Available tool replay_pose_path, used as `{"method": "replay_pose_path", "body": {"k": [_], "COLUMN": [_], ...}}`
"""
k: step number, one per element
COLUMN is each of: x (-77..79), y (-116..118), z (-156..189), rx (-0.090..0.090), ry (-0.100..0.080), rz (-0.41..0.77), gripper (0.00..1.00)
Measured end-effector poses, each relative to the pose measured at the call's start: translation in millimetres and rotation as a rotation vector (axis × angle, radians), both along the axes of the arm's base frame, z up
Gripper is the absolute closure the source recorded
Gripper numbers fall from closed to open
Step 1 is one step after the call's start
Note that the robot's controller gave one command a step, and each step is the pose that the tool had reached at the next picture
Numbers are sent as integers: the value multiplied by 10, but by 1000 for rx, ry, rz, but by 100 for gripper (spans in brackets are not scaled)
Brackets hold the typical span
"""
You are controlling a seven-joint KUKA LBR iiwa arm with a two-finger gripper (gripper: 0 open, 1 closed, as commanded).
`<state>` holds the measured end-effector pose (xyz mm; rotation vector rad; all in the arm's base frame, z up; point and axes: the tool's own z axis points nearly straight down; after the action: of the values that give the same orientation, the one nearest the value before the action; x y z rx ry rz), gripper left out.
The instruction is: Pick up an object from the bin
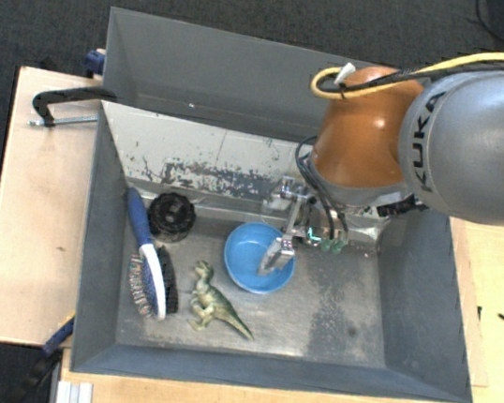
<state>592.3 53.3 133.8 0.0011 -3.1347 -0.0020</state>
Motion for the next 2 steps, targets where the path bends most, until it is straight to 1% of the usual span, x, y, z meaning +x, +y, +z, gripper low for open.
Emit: {"method": "replay_pose_path", "body": {"k": [1,2], "x": [-112,-116], "y": [-235,-231], "z": [-491,-494], "rx": [1,2], "ry": [-15,-11], "rz": [-132,-133], "gripper": [0,100]}}
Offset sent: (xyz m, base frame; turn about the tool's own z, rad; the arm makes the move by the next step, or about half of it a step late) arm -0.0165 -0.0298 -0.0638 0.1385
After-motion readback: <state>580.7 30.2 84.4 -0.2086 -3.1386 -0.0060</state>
